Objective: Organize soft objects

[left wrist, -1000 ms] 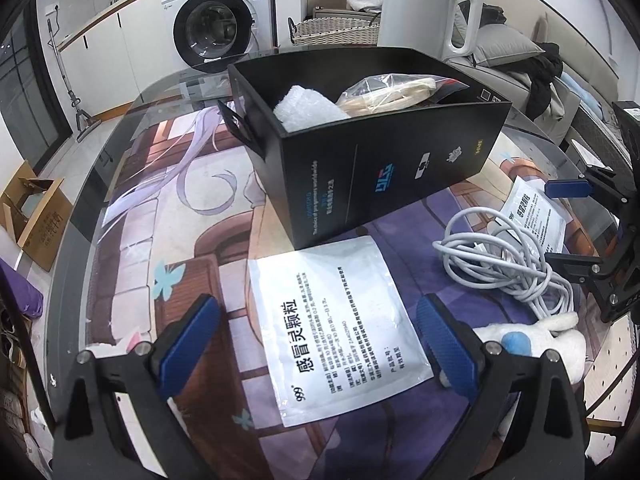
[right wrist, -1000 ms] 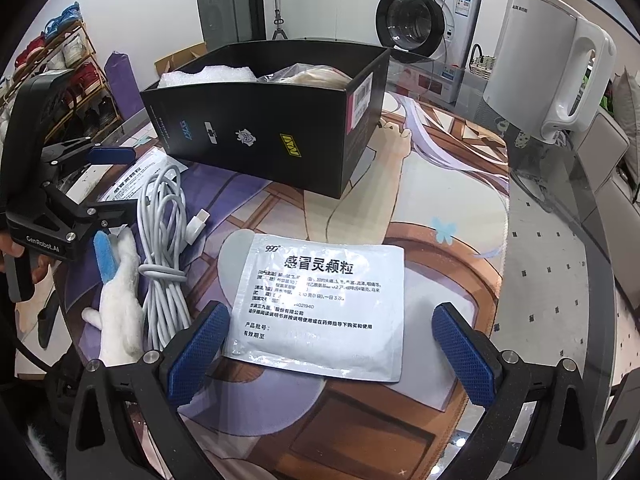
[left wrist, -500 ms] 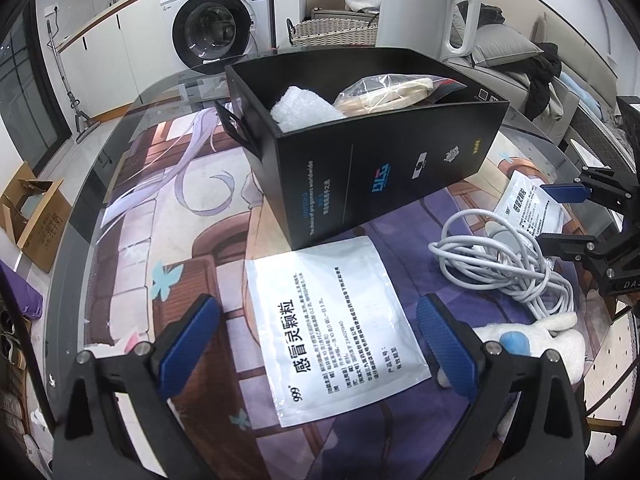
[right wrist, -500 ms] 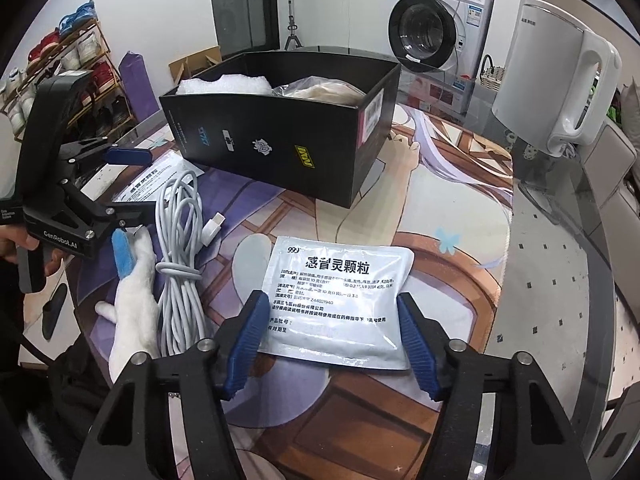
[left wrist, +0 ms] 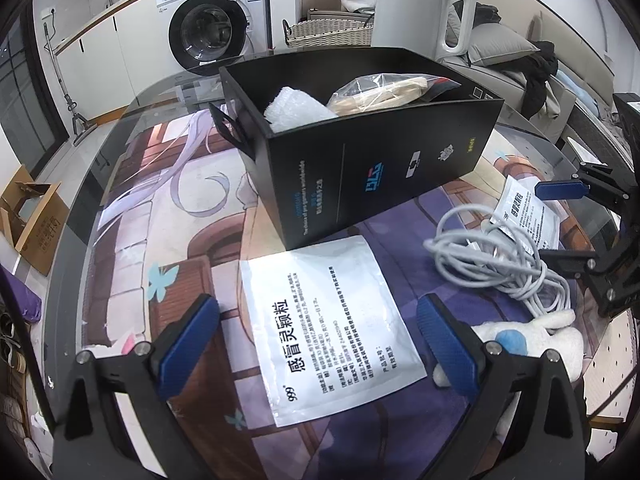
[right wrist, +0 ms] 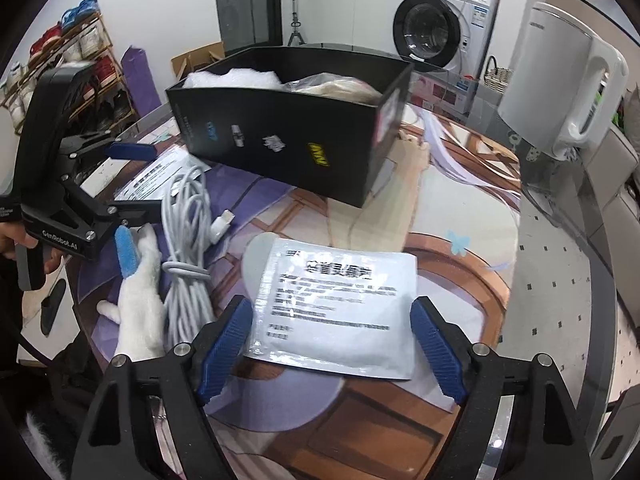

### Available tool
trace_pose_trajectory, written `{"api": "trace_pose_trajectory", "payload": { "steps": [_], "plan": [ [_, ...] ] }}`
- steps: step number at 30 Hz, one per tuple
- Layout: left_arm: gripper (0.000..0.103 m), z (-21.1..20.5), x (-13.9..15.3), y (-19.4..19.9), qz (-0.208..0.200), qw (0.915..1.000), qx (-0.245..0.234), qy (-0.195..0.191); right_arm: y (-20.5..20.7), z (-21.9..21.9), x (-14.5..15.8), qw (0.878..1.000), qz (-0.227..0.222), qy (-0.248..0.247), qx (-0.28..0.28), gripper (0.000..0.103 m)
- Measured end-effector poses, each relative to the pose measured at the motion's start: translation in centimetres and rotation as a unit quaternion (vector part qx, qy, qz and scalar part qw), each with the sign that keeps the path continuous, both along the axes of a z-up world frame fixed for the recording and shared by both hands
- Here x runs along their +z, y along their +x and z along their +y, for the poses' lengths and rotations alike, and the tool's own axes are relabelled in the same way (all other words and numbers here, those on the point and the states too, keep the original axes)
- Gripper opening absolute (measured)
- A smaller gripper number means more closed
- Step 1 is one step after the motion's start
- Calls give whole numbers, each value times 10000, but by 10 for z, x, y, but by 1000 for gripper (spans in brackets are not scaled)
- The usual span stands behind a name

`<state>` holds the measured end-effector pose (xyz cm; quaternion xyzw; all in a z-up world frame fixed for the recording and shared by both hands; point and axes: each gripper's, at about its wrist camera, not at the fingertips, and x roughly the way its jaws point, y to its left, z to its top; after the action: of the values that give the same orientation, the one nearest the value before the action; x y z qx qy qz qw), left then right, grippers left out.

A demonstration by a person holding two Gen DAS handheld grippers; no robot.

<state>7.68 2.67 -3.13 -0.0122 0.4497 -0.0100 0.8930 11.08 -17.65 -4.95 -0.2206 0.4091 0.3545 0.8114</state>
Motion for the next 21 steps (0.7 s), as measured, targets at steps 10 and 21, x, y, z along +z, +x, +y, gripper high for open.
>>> {"api": "trace_pose_trajectory", "payload": {
  "steps": [10,21],
  "plan": [
    [100,0,0,0,1,10000,1,0,-3,0,0,9999,16,36,156,72],
    [100,-1,0,-1,-7,10000,-35,-10,3,-9,2,9990,123,373,219,66]
  ]
}}
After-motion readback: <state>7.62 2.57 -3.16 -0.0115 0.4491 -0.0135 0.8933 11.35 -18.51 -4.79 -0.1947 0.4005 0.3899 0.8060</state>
